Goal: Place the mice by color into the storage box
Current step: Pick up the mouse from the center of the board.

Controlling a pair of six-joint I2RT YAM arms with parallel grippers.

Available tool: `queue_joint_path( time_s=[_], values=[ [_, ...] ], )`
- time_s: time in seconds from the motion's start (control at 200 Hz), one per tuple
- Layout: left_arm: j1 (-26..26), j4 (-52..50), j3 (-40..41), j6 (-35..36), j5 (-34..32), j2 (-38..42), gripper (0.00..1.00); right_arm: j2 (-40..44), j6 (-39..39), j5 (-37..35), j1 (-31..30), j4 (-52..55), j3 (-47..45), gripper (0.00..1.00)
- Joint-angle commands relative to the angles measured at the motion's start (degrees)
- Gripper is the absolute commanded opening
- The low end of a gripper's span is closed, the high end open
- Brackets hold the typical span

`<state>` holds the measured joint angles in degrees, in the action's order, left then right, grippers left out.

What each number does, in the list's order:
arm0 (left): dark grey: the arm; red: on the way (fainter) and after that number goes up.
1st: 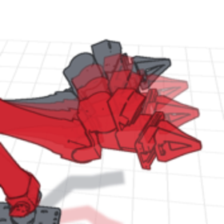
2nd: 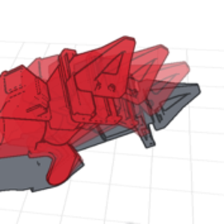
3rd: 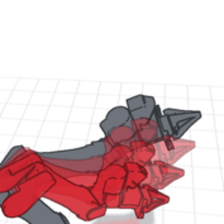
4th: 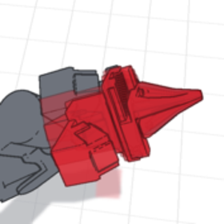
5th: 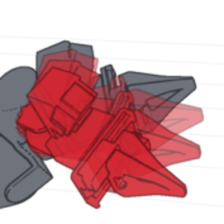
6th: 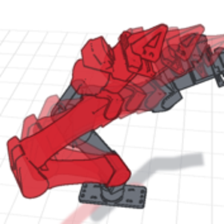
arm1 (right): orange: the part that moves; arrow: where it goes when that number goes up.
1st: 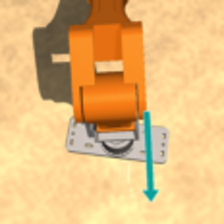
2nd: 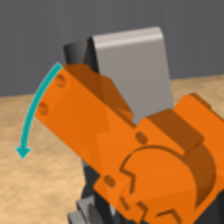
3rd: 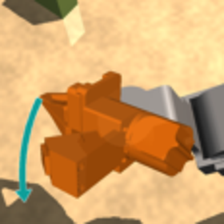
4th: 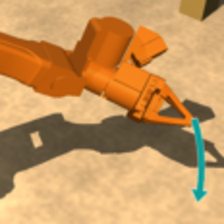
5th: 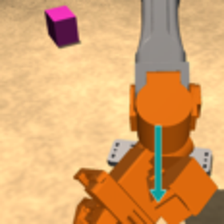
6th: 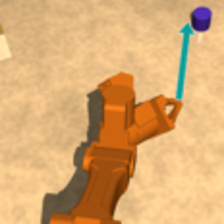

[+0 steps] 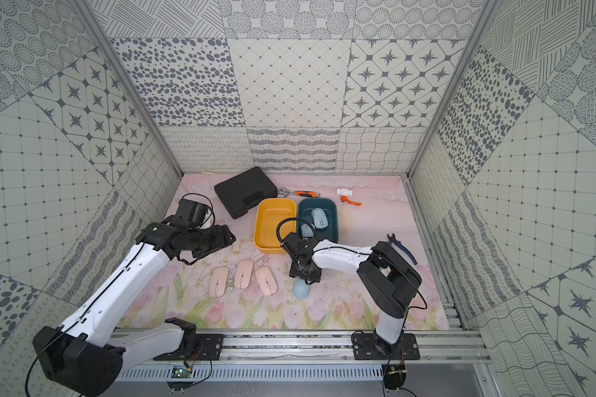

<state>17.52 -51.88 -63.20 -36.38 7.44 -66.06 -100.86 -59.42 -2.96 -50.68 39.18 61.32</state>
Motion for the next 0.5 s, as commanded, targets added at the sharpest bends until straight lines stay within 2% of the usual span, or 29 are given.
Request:
queue_joint_path(
  time_s=[0.0, 0.17, 0.23, 0.495],
  values=[
    [-0.08, 0.81, 0.27, 1.05, -0.24, -0.46, 0.78, -2.21, -0.17, 3.09, -1.01, -0.56, -0.79, 0.53],
    [-0.01, 0.91, 0.36, 1.09, -0.29, -0.71, 0.78, -1.44, 0.09, 3.09, -1.1, 0.02, -0.62, 0.52],
    [-0.05, 0.99, 0.34, 1.05, -0.27, -0.77, 0.78, -1.29, 0.28, 3.2, -1.1, 0.1, -0.67, 0.47],
    [-0.05, 1.11, 0.6, 1.01, -0.46, -1.0, 0.78, -0.68, 0.83, 3.4, -1.09, 0.69, -0.09, 0.47]
  ],
)
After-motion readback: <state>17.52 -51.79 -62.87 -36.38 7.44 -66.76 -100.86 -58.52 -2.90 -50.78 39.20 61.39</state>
